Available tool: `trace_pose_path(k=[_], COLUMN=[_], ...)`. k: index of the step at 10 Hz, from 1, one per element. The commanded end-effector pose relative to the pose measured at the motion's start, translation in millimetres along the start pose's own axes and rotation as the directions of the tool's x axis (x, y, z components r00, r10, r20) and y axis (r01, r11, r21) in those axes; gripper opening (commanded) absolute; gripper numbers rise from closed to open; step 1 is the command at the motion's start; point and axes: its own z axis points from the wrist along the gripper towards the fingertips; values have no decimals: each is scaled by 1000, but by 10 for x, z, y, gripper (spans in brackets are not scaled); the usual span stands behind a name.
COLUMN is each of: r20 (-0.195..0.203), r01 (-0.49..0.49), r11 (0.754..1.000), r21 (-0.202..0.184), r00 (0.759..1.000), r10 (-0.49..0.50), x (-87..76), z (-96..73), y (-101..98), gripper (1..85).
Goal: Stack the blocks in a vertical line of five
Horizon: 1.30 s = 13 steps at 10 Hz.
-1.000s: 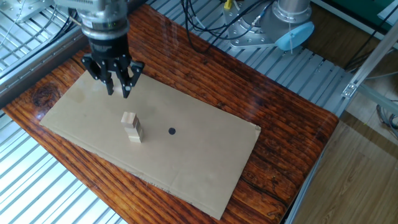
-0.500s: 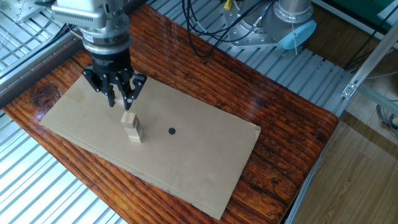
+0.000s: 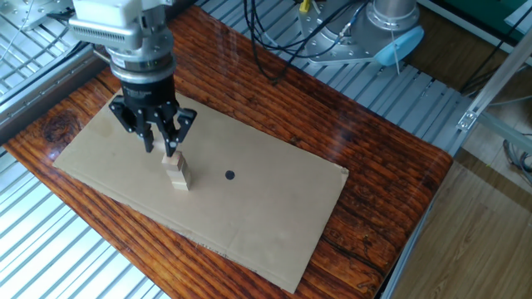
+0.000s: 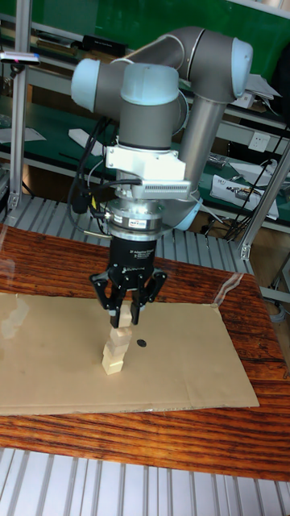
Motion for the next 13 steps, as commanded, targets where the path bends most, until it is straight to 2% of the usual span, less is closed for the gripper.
trace_pose_path(k=[1, 4, 8, 13], r20=[50, 69, 92, 112], r01=[10, 40, 45, 65], r11=[1000, 999, 999, 997], r21=[4, 22, 21, 39], r00=[999, 997, 995, 991], r10=[-10, -42, -47, -69], x=[-200, -221, -173, -106], z=[-11, 4, 60, 10], y=[67, 20, 58, 15], gripper=[137, 130, 130, 123])
